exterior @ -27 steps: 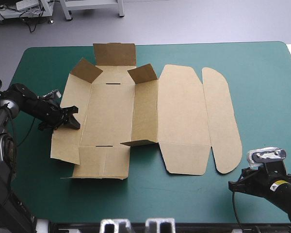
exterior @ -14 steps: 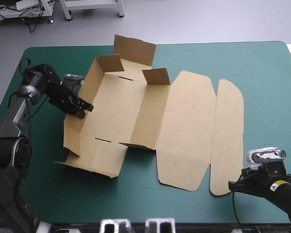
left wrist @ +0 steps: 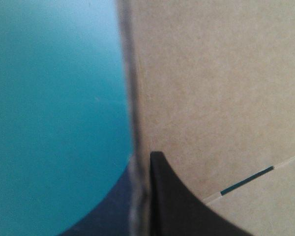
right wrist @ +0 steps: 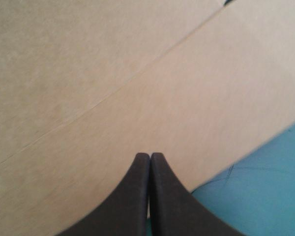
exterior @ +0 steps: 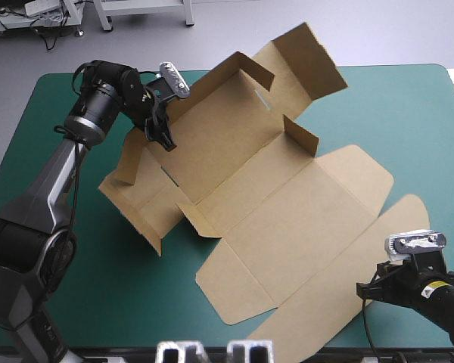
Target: Fold the box
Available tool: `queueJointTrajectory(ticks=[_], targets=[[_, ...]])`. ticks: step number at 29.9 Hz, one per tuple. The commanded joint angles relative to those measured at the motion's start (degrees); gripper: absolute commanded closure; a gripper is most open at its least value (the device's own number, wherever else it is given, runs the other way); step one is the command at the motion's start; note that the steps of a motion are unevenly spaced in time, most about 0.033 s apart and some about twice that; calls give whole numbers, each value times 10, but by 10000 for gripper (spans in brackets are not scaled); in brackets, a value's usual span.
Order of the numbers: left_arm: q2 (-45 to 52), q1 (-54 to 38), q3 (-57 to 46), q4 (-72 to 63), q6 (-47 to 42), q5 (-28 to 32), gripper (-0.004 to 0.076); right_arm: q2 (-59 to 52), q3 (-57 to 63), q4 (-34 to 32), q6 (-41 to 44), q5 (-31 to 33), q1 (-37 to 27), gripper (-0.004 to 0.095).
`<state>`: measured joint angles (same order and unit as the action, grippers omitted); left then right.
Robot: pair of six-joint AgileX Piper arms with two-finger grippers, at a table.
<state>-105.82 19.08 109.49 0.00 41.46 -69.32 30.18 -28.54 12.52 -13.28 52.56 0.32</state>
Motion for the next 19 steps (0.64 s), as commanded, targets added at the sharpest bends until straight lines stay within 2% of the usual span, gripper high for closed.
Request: queueJointTrajectory(ticks=[1,5,9,16,19], targets=[[31,53,43,47,56,55,734,6,-13,6,-3,-25,-3,928],[37,134,46,150,61,95,734,6,-25,6,-3,-25,-3,927],[37,207,46,209,50,100,734,6,-57,1,11,-25,-3,927],[43,298,35,295,-33,83,734,6,-151,-47,80,2,-3,927],[56,314,4,315,-73,107,734,6,-196,-63,116,2,-3,927]])
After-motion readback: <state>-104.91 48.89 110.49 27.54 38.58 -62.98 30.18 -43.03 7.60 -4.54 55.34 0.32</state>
